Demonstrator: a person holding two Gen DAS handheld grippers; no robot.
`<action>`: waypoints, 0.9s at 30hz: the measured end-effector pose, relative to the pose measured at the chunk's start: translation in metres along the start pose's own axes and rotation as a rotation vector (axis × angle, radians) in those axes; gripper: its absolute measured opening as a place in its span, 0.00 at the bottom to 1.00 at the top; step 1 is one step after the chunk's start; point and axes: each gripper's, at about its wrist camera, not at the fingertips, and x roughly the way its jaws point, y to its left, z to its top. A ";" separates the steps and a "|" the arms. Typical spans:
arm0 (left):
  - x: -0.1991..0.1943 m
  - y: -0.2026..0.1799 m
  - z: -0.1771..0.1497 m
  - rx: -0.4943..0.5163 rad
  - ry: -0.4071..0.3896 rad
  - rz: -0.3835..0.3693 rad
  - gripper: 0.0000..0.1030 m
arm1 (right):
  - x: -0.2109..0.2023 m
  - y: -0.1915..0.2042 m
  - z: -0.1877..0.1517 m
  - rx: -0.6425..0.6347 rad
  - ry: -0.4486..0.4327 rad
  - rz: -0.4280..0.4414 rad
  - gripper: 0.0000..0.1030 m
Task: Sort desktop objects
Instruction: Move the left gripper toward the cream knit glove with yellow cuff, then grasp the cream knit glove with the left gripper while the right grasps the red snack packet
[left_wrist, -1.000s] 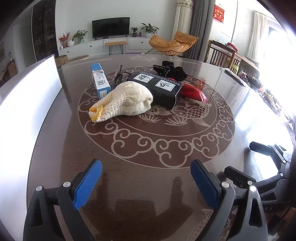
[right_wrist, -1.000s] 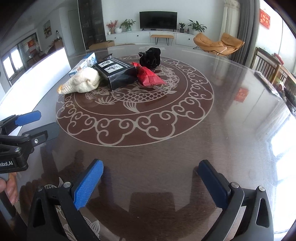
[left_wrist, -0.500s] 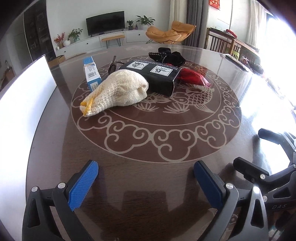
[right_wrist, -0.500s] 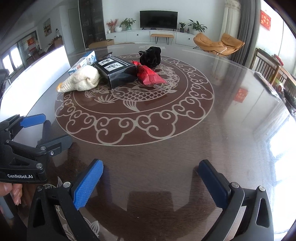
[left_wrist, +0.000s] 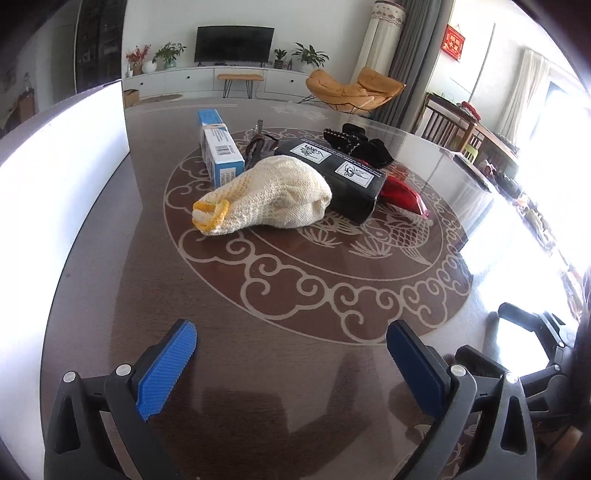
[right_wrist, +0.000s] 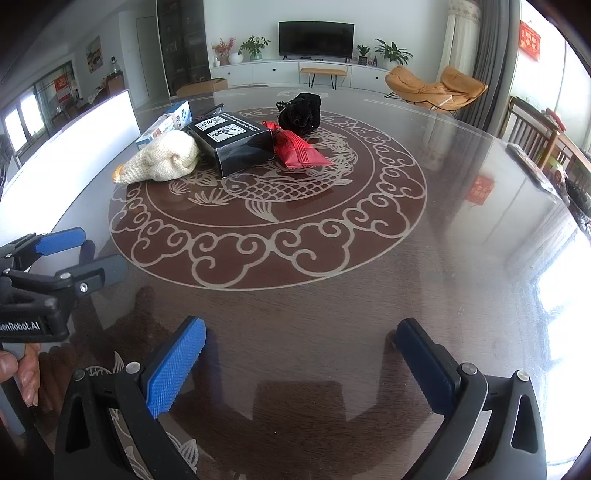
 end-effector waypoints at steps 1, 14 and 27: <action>0.004 0.007 0.009 -0.010 0.012 0.037 1.00 | 0.000 0.000 0.000 0.000 0.000 0.000 1.00; 0.057 0.010 0.078 0.050 0.041 -0.046 1.00 | 0.000 0.000 0.000 0.000 0.000 0.000 1.00; 0.044 -0.014 0.073 0.209 0.005 0.036 1.00 | 0.000 0.000 0.000 -0.001 0.000 0.000 1.00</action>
